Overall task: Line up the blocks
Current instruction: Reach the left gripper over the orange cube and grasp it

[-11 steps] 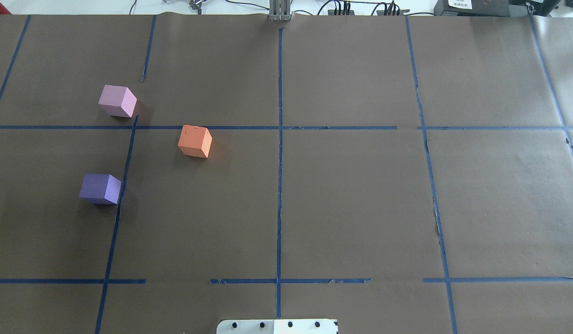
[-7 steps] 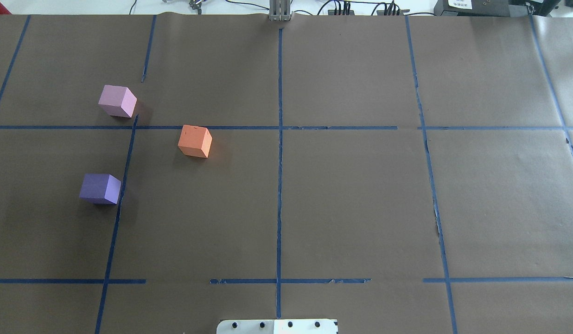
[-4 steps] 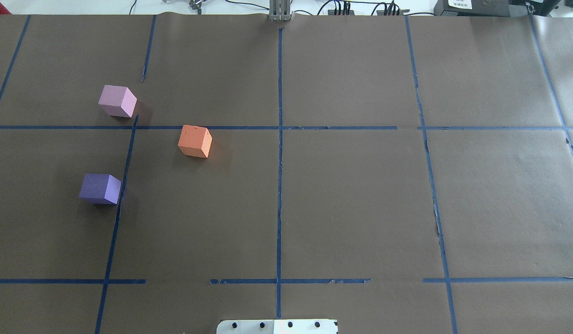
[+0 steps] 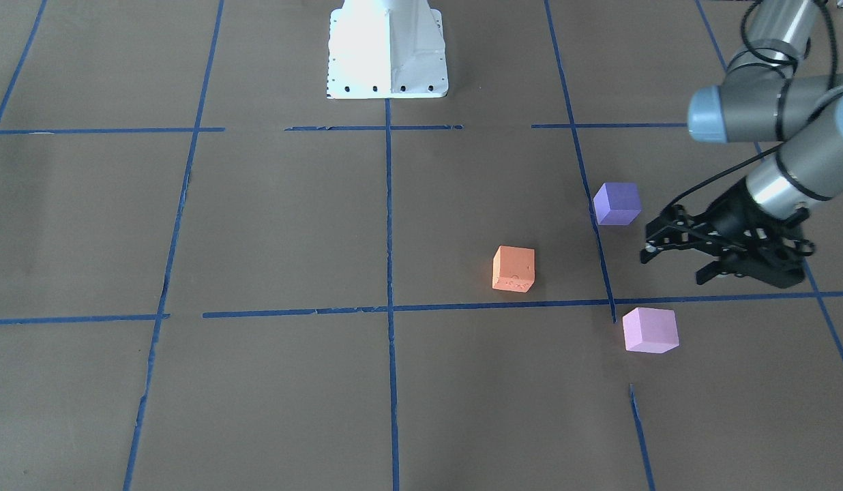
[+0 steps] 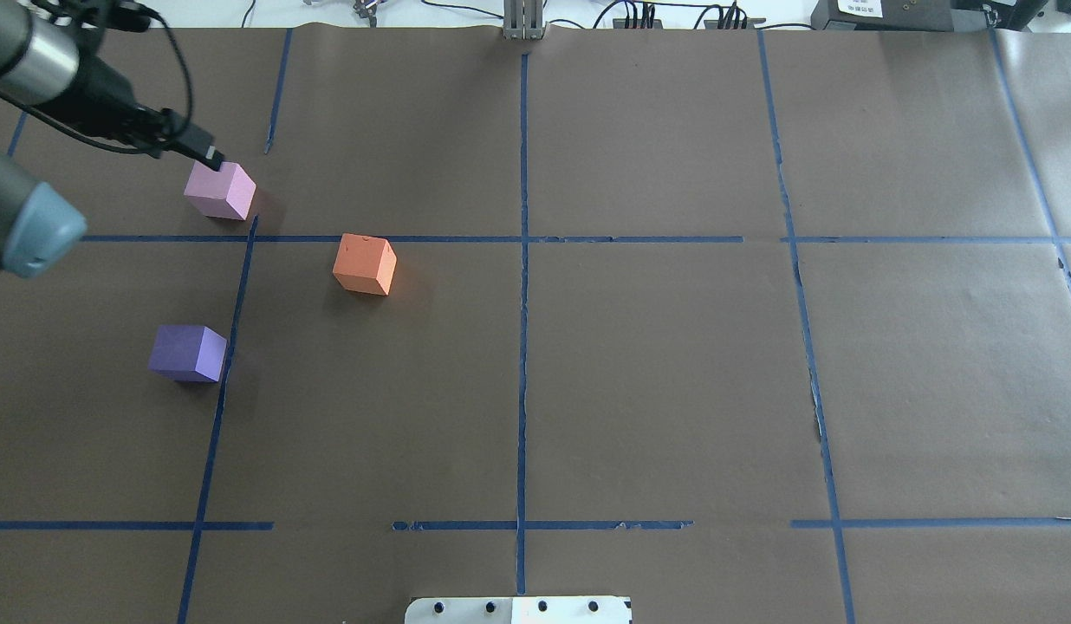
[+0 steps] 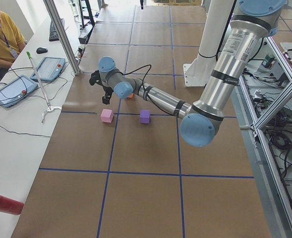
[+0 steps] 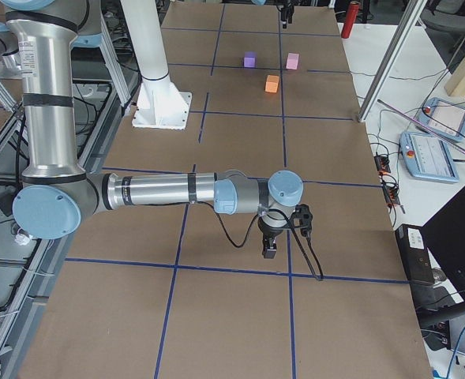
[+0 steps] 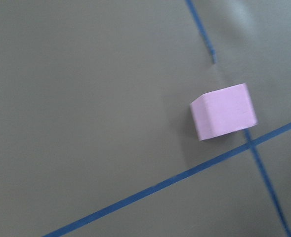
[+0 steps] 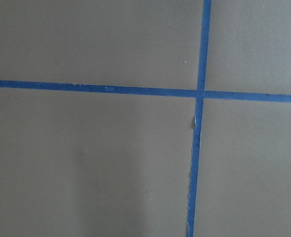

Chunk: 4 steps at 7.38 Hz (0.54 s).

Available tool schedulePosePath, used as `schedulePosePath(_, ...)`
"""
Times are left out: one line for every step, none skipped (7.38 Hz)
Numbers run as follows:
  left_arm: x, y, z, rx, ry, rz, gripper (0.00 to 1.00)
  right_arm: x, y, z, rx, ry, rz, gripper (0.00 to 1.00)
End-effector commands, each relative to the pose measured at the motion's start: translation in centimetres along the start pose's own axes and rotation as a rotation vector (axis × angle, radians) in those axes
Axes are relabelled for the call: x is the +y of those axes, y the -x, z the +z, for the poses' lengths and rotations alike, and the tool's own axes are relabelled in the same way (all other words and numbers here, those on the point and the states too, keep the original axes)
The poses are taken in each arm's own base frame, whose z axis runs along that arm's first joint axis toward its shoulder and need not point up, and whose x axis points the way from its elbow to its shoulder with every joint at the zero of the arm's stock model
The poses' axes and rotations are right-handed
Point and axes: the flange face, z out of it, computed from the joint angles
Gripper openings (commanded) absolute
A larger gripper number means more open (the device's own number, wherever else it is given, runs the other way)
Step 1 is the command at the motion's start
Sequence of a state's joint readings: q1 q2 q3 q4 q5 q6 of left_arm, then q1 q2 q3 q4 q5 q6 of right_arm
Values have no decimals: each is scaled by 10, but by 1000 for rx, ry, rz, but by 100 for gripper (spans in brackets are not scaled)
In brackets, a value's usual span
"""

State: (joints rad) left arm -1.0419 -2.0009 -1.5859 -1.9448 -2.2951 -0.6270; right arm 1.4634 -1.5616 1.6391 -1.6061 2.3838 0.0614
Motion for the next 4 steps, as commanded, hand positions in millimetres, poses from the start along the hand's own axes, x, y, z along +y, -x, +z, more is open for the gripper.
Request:
schedulePosePath(-12, -101, 49, -4, -12, -137, 100, 0, 0, 0, 0, 1, 1, 100)
schedulePosePath(-1, -116, 81, -39, -2, -199, 100, 0, 0, 0, 0, 0, -1, 100)
schedulePosePath(5, -127, 103, -83, -23, -203, 99, 0, 0, 0, 0, -1, -1, 100)
schedulePosePath(6, -143, 118, -88, -19, -231, 100, 0, 0, 0, 0, -1, -1, 100)
